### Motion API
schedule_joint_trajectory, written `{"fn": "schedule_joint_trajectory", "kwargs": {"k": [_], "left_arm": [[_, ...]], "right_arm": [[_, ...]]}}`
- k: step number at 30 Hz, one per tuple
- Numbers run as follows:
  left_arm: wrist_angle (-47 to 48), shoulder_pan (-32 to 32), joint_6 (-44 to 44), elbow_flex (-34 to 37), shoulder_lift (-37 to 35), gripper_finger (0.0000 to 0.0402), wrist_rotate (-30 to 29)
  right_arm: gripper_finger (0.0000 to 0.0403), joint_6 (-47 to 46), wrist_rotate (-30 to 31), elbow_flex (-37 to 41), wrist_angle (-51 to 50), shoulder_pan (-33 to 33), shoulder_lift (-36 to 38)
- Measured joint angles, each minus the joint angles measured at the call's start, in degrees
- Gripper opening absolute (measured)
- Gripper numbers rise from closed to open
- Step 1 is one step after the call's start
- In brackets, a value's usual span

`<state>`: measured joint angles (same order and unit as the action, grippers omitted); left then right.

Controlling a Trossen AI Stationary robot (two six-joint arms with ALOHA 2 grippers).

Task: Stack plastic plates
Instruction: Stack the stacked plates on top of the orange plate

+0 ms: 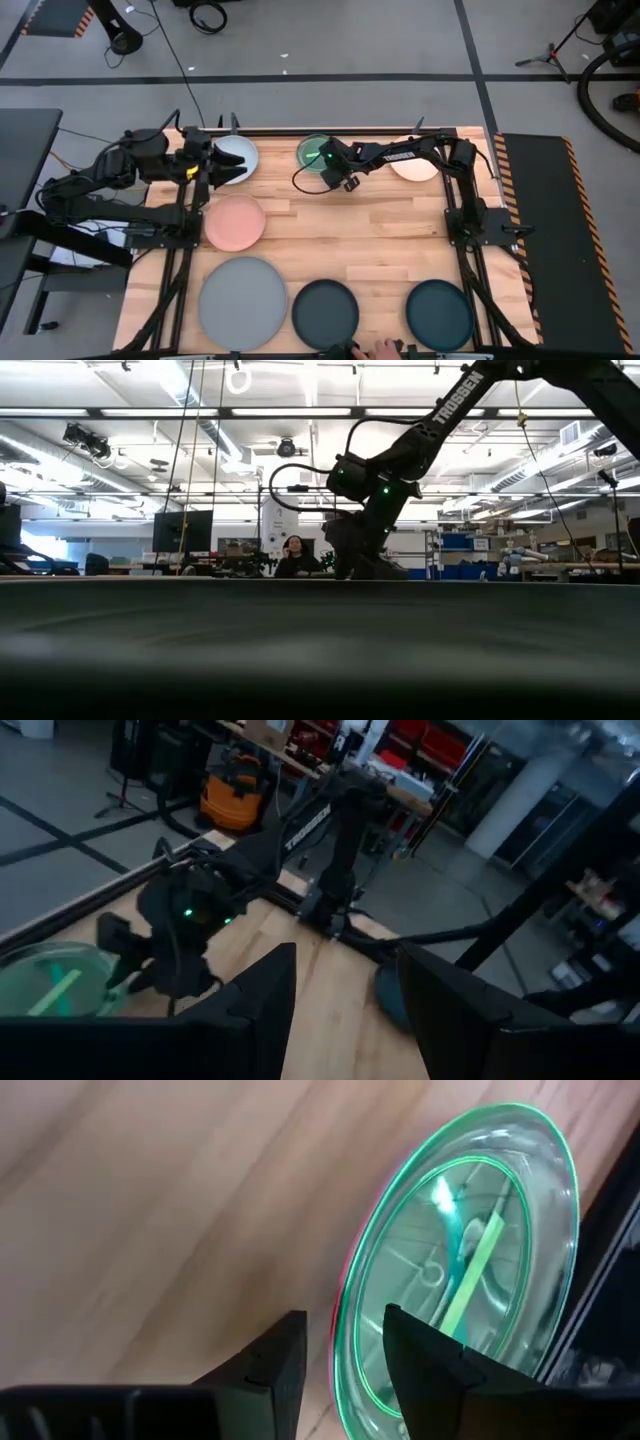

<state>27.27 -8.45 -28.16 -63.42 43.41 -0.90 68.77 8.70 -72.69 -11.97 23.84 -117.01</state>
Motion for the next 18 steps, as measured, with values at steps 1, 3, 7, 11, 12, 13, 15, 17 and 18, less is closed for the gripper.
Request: {"fn": "schedule_joint_trajectory", "kwargs": {"k": [1,3,7,11,12,13,15,17,18], "left_arm": [[-1.53,0.01,-0.06,0.0,0.25,0.0181,-0.01],[-4.55,0.04,0.39,0.0,1.07,0.0181,-0.01],[-11.69,0.04,3.63,0.0,3.43,0.0181,0.02],[-15.76,0.07,6.31,0.0,6.06,0.0181,0.03],[-16.29,0.07,6.34,0.0,6.78,0.0181,0.03],[-16.34,0.04,6.35,0.0,7.35,0.0181,0.03],[-16.07,0.04,6.38,0.04,8.54,0.0181,0.06],[-15.87,0.04,6.75,0.04,9.44,0.0181,0.39],[-15.41,0.04,6.83,0.04,9.73,0.0181,0.88]], "right_arm": [[0.0138,0.69,-0.59,0.0,0.09,0.23,0.0],[0.0125,1.05,-2.51,0.02,0.55,0.77,-0.04],[0.0079,1.56,-2.6,0.04,-0.04,1.72,-0.11],[0.0016,2.0,-0.67,0.11,-0.11,1.74,-0.03],[0.0012,2.02,0.11,0.16,-0.13,1.41,0.11],[0.0013,1.98,0.74,0.19,-0.15,0.91,0.32],[0.0014,1.86,1.87,0.31,-0.06,-0.31,1.59],[0.001,1.65,2.38,0.31,0.44,-1.75,3.73],[0.0008,1.01,2.57,0.28,0.45,-2.58,4.98]]}}
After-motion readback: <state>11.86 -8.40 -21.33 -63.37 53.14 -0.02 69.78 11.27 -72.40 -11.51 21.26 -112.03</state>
